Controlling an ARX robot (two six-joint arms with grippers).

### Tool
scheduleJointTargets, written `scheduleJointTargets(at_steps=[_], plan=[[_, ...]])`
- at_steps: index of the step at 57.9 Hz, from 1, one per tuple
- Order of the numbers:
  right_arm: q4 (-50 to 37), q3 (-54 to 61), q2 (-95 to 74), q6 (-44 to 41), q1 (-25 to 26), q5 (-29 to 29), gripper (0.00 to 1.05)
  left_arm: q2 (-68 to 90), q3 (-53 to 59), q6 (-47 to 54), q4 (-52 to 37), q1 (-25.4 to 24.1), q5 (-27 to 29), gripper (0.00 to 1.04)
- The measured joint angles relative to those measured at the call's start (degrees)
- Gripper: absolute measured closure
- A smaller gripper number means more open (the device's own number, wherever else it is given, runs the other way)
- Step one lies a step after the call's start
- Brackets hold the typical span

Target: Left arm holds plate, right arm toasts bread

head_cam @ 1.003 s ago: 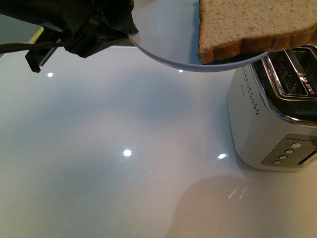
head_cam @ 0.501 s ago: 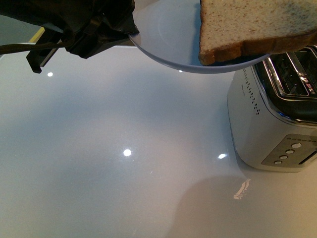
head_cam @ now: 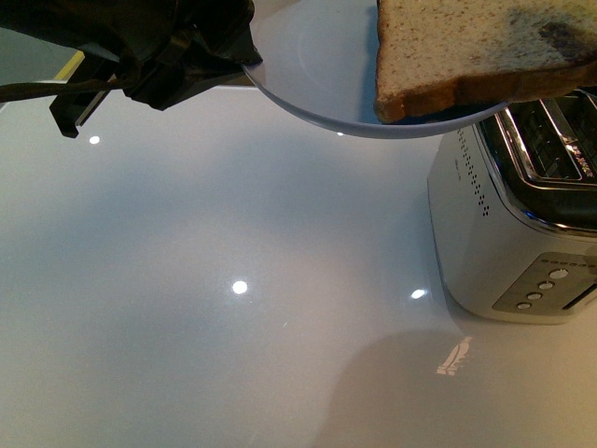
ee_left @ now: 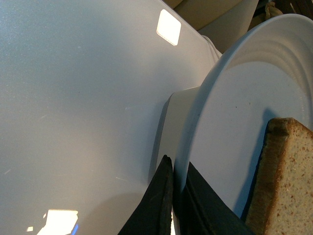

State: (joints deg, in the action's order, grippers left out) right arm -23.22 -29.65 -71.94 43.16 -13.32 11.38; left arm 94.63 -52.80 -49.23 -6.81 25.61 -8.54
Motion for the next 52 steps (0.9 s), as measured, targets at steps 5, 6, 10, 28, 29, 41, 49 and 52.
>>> scheduleJointTargets(at_steps=[5, 6, 10, 28, 29, 41, 49, 52], plan=[[0.00, -0.48, 0.11, 0.24, -0.31, -0.26, 0.53, 0.00, 0.00, 0.00, 0.00, 0.00, 0.00, 1.02], [-0.02, -0.55, 0.15, 0.42, -0.35, -0.26, 0.57, 0.00, 0.00, 0.00, 0.00, 0.00, 0.00, 1.02], [-0.09, -0.57, 0.52, 0.68, -0.33, -0.17, 0.67, 0.00, 0.00, -0.02, 0.00, 0.00, -0.02, 1.02], [0.63, -1.20, 6.84, 0.81, 1.09, 0.31, 1.01, 0.00, 0.00, -0.13, 0.00, 0.00, -0.02, 1.02], [0.74, -1.31, 7.15, 0.72, 1.18, 0.20, 1.01, 0.00, 0.00, -0.13, 0.00, 0.00, -0.04, 1.02], [5.27, -4.87, 13.35, -5.77, 4.24, -5.38, 1.01, 0.00, 0.00, -0.13, 0.00, 0.00, -0.04, 1.02], [7.80, -6.86, 16.63, -18.16, 6.58, -12.68, 1.01, 0.00, 0.00, -0.13, 0.00, 0.00, -0.02, 1.02], [8.81, -7.06, 16.81, -22.53, 6.40, -14.51, 1.01, 0.00, 0.00, -0.13, 0.00, 0.00, -0.04, 1.02]])
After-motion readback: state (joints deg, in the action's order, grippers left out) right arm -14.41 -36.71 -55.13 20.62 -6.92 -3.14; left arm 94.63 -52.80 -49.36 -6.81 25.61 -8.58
